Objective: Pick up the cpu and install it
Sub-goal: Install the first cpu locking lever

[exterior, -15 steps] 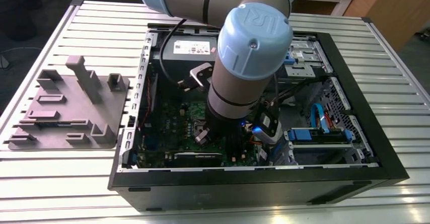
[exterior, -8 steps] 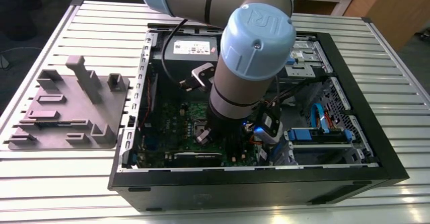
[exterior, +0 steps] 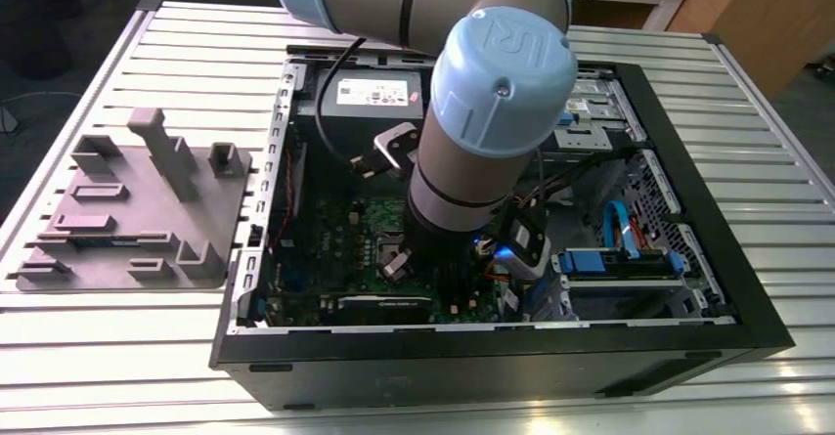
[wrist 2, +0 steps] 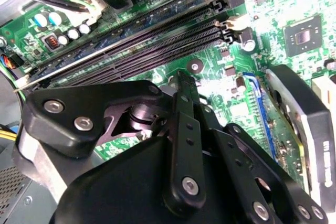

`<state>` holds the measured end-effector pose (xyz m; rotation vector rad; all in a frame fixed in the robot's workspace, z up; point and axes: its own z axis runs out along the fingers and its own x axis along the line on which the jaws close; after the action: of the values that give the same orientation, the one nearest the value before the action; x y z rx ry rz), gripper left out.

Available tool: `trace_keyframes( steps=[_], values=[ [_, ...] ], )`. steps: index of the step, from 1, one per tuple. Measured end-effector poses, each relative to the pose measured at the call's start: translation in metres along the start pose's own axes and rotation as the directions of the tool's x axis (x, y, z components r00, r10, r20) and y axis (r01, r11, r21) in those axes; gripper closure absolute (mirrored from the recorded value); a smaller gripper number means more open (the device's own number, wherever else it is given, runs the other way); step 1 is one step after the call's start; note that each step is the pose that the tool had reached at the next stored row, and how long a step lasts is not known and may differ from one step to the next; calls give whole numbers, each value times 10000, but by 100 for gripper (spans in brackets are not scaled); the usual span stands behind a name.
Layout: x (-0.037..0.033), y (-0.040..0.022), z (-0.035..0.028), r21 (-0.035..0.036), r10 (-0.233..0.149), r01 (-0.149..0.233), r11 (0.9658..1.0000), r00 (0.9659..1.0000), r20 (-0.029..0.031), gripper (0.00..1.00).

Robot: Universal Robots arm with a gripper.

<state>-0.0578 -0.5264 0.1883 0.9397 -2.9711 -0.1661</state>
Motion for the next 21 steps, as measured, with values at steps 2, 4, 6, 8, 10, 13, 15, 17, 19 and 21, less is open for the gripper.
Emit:
trace_keyframes(
  steps=[2,4,6,8,10,13,15,17,19,21],
  values=[
    [12,-9,-1,-49,-7,7,10000,10000,47,90],
    [24,-23,-7,-75,-6,6,10000,10000,68,90],
    [34,-33,-20,-83,-5,6,10000,10000,72,90],
    [36,-34,-32,-85,-5,5,10000,10000,70,90],
    [35,-34,-33,-87,-6,7,10000,10000,74,90],
    [37,-33,-33,-80,-9,9,10000,10000,81,90],
    [37,-30,-58,-79,-7,8,10000,10000,81,90],
    [36,-25,-99,-80,-5,6,10000,10000,83,90],
    [33,-19,-114,-79,-1,1,10000,10000,83,90],
    [12,11,-111,-52,6,-6,10000,10000,63,90]
  ],
)
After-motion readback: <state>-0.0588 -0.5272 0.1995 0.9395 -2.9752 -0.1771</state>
